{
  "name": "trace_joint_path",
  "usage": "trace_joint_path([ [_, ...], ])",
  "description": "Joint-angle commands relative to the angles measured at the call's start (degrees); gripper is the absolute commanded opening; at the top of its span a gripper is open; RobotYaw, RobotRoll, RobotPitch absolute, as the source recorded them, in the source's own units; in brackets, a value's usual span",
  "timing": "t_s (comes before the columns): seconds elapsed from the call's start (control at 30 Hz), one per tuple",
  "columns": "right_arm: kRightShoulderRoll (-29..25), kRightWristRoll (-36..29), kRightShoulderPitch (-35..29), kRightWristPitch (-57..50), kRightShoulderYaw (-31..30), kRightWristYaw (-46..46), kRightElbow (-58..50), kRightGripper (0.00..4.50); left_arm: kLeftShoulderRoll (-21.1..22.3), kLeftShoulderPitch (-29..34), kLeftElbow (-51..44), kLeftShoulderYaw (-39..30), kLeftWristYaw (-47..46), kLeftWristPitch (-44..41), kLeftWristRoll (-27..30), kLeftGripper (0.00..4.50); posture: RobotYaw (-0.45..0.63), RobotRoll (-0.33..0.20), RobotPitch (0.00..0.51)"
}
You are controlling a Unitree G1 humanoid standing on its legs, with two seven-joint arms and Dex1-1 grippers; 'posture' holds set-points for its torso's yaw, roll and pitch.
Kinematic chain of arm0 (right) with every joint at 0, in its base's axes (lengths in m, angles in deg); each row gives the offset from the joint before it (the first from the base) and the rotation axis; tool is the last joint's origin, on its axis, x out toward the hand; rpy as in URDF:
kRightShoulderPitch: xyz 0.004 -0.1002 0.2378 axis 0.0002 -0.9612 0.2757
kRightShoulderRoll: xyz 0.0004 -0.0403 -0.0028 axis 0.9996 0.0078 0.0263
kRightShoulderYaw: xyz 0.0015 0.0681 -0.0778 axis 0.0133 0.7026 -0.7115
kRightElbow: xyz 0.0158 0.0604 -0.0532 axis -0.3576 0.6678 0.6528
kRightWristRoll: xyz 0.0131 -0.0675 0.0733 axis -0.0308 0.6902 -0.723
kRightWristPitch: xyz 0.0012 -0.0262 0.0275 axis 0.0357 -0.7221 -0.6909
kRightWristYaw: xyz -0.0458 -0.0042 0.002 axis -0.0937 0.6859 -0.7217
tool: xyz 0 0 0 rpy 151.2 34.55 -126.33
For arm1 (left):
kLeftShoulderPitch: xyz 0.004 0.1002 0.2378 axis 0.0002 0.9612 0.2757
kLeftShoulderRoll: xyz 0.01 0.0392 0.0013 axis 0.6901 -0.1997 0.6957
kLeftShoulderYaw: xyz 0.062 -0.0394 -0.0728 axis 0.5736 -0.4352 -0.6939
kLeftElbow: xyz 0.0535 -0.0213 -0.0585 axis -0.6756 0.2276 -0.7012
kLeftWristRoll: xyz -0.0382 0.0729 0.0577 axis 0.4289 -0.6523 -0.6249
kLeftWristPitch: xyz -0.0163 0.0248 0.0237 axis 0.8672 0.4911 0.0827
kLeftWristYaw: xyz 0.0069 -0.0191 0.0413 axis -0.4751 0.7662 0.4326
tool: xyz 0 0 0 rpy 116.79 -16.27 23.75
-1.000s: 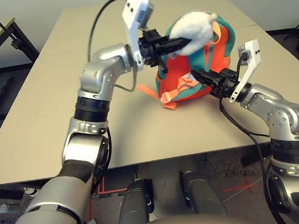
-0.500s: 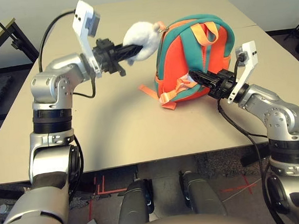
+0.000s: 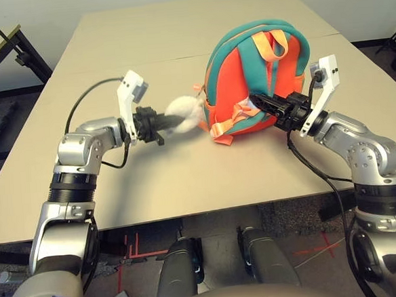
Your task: Put the pencil case into the backpack and zip it.
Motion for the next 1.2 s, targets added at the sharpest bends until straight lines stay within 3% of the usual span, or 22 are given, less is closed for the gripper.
trace_joint_path([
  [0.03,0.3,-0.1,0.8,0.4,-1.2,1.0,0.1,0.47,0.4,0.3,5.5,4.2,1.2,1.3,-5.0,0.05,-0.18,0.000,0.099],
  [0.2,0.2,0.1,0.8,0.4,-1.2,0.9,0.1,0.47,-1.3,-1.8,10.3,6.1,1.1,5.7,-8.2,0.05,-0.19,0.000,0.096],
  [0.4,0.1,0.2,0.7,0.3,-0.9,0.7,-0.3,0.47,-4.6,-3.7,12.7,1.8,-0.2,9.2,-7.0,0.05,-0.19,0.000,0.094],
  [0.53,-0.6,-0.6,0.1,0.7,-0.5,2.2,-1.6,0.47,-5.1,-4.2,11.2,-0.4,0.4,9.0,-5.7,1.44,-0.19,0.000,0.093],
  [0.57,-0.9,-1.5,-0.2,0.5,-0.3,3.0,-2.3,1.21,-5.0,-4.2,10.5,-0.8,0.8,8.4,-5.1,1.91,-0.19,0.000,0.093],
  [0.77,-4.7,-6.5,-3.6,-3.1,2.1,6.8,-6.2,3.43,-4.5,-3.2,7.1,-2.1,1.7,5.8,-4.1,4.34,-0.19,0.000,0.094],
  [0.87,-8.3,-9.6,-5.9,-5.3,3.9,8.9,-7.6,4.47,-4.3,-2.5,6.2,-2.4,1.9,5.4,-4.2,4.50,-0.19,0.000,0.097],
  [1.07,-17.4,-13.0,-10.9,-7.7,8.8,13.9,-7.6,4.47,-3.7,-1.1,4.4,-3.2,2.3,4.2,-4.0,4.50,-0.19,0.000,0.102],
  [1.2,-19.8,-12.3,-12.1,-6.5,11.3,14.0,-5.1,4.47,-3.2,-0.5,3.8,-3.9,2.3,4.0,-3.8,4.50,-0.20,0.000,0.105],
])
